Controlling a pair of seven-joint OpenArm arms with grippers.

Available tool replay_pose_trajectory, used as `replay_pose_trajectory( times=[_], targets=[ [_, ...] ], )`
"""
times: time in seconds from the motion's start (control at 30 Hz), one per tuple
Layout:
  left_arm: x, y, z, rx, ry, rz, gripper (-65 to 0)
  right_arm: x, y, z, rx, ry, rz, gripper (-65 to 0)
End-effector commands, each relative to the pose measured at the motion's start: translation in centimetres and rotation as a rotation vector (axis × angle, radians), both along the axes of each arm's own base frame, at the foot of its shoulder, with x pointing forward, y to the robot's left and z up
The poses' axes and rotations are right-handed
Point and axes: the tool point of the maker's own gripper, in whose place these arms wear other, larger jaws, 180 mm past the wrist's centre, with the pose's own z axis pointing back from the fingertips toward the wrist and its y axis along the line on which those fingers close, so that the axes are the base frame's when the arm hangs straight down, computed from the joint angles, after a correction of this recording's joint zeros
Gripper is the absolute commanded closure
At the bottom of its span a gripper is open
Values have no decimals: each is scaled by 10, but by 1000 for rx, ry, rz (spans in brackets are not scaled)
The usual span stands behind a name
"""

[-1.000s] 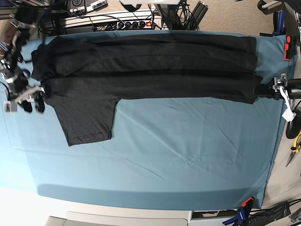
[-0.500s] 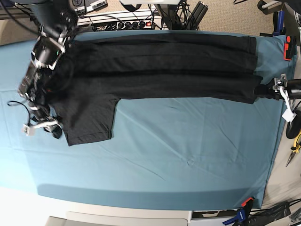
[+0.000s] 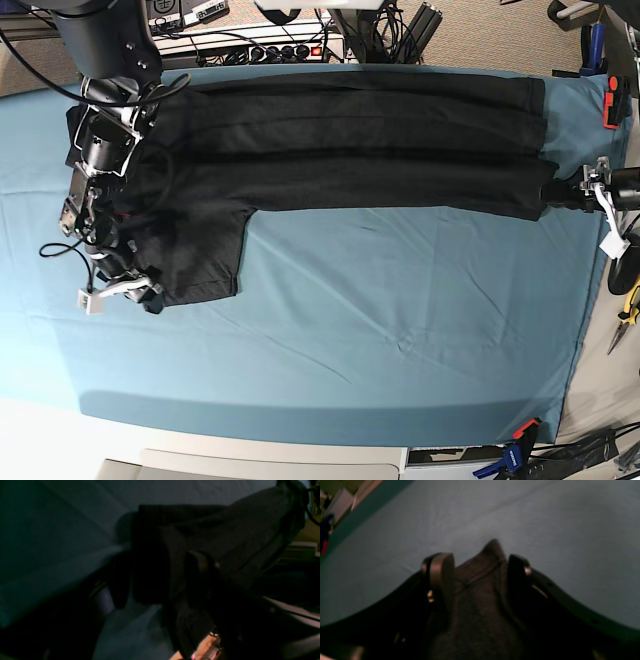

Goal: Fold the T-shirt properly
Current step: 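Release the hem and move the right gripper to the sleeve end, then grasp the sleeve end with the right gripper and fold it inward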

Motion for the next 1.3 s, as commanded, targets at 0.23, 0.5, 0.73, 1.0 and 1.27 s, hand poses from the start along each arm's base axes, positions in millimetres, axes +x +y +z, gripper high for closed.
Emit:
replay_pose_trajectory(
  times=[0.23, 0.5, 0.73, 1.0, 1.27],
  targets=[
    [13, 10, 19, 6, -59, 15, -352, 9, 8, 10, -39, -6, 55, -171],
    [13, 10, 19, 7, -59, 15, -352, 11, 21, 25, 14, -87, 128, 0],
    [13, 10, 19, 7, -59, 15, -352, 9, 23, 53, 52, -139, 144, 0],
    [13, 10, 19, 6, -59, 15, -352, -25, 31, 74, -109, -140, 253, 0],
    [14, 10, 19, 6, -62, 18, -352, -77, 71, 63, -225, -115, 407, 0]
  ],
)
